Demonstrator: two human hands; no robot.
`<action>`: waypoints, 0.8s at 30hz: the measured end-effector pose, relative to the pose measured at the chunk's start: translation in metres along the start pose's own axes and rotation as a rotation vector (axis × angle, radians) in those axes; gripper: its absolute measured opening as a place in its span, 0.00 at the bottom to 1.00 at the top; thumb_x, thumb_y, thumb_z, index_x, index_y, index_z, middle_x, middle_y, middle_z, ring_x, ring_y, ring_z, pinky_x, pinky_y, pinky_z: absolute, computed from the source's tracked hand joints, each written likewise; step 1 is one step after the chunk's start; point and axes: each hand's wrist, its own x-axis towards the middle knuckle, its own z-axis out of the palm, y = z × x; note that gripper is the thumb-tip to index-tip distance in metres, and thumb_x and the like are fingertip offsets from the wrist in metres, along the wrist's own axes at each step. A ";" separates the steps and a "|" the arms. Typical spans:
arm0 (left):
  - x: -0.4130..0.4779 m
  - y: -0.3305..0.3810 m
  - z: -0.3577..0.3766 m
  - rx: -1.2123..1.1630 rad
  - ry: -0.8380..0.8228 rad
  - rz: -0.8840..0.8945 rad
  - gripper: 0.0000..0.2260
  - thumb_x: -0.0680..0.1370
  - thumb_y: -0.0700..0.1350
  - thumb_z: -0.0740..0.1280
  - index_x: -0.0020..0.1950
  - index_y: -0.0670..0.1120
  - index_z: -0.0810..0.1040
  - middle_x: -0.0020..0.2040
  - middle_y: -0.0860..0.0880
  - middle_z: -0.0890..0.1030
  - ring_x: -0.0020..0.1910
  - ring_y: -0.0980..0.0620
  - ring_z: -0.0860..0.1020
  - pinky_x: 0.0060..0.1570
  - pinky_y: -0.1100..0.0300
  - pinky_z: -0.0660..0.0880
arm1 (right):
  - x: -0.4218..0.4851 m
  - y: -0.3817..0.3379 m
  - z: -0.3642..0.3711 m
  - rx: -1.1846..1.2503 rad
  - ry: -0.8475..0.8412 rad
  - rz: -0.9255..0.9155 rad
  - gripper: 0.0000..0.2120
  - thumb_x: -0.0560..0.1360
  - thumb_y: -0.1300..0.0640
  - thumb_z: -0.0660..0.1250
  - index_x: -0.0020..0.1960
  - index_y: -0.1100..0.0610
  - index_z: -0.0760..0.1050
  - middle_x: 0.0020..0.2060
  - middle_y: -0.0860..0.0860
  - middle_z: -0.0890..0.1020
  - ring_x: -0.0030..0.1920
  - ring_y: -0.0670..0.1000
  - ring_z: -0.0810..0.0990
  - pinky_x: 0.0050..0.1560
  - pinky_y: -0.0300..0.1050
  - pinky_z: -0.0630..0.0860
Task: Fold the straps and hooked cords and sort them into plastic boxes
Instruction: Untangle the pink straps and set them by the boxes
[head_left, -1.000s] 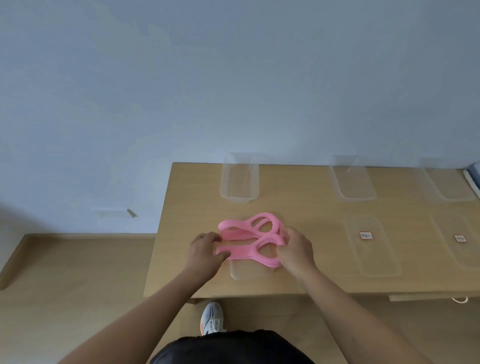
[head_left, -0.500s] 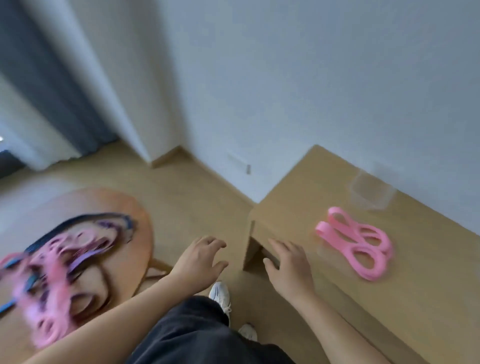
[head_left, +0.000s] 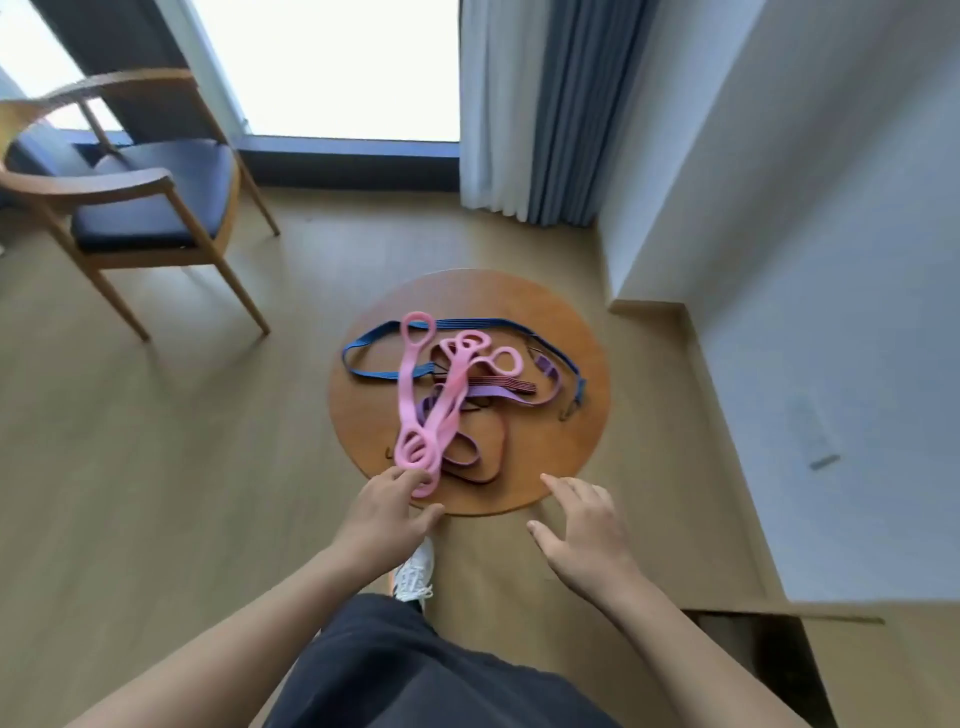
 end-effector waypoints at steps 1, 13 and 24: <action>0.005 -0.017 -0.009 -0.031 0.009 -0.043 0.20 0.79 0.54 0.71 0.70 0.50 0.78 0.66 0.50 0.79 0.66 0.49 0.76 0.61 0.58 0.70 | 0.016 -0.017 0.009 0.003 -0.035 0.008 0.30 0.76 0.45 0.68 0.76 0.50 0.67 0.69 0.48 0.73 0.69 0.52 0.67 0.70 0.42 0.62; 0.121 -0.134 -0.054 -0.201 -0.133 -0.289 0.20 0.79 0.56 0.69 0.70 0.51 0.77 0.66 0.48 0.79 0.64 0.47 0.78 0.62 0.55 0.73 | 0.204 -0.131 0.111 0.153 -0.260 0.345 0.17 0.74 0.48 0.69 0.58 0.57 0.78 0.54 0.56 0.83 0.55 0.60 0.80 0.50 0.47 0.73; 0.157 -0.169 -0.054 -0.308 -0.156 -0.371 0.16 0.80 0.54 0.70 0.67 0.52 0.80 0.64 0.50 0.81 0.62 0.49 0.78 0.64 0.53 0.74 | 0.267 -0.120 0.143 0.313 0.074 0.716 0.09 0.74 0.57 0.64 0.38 0.58 0.78 0.40 0.57 0.84 0.39 0.59 0.78 0.39 0.47 0.73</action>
